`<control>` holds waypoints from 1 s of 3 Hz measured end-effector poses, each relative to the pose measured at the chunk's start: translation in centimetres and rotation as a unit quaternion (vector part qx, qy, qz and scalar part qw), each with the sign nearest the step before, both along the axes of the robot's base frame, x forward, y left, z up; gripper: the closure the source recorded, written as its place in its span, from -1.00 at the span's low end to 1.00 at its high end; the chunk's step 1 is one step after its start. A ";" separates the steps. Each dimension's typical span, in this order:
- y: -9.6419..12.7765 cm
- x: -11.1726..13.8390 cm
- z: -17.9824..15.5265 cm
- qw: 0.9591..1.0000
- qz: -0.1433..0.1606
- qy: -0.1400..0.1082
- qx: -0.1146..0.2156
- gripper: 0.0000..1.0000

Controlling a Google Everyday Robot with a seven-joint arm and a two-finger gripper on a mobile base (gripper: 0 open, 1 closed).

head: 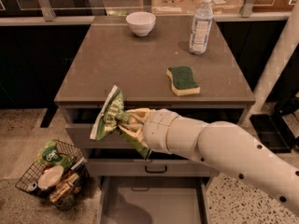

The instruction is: Pick green jalapeno chip bag from bottom drawer and place on counter

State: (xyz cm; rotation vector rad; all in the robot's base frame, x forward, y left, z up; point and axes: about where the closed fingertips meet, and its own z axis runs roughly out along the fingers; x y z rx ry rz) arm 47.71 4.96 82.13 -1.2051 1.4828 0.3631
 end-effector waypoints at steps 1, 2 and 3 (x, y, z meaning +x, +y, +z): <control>0.0 0.0 0.0 1.000 0.000 0.000 0.000 1.00; 0.1 0.1 0.6 1.000 -0.005 -0.015 0.023 1.00; 1.3 2.2 4.4 0.999 -0.004 -0.038 0.035 1.00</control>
Offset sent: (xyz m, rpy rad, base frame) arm 0.0022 -0.0011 0.0097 0.0963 -0.0607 -0.0268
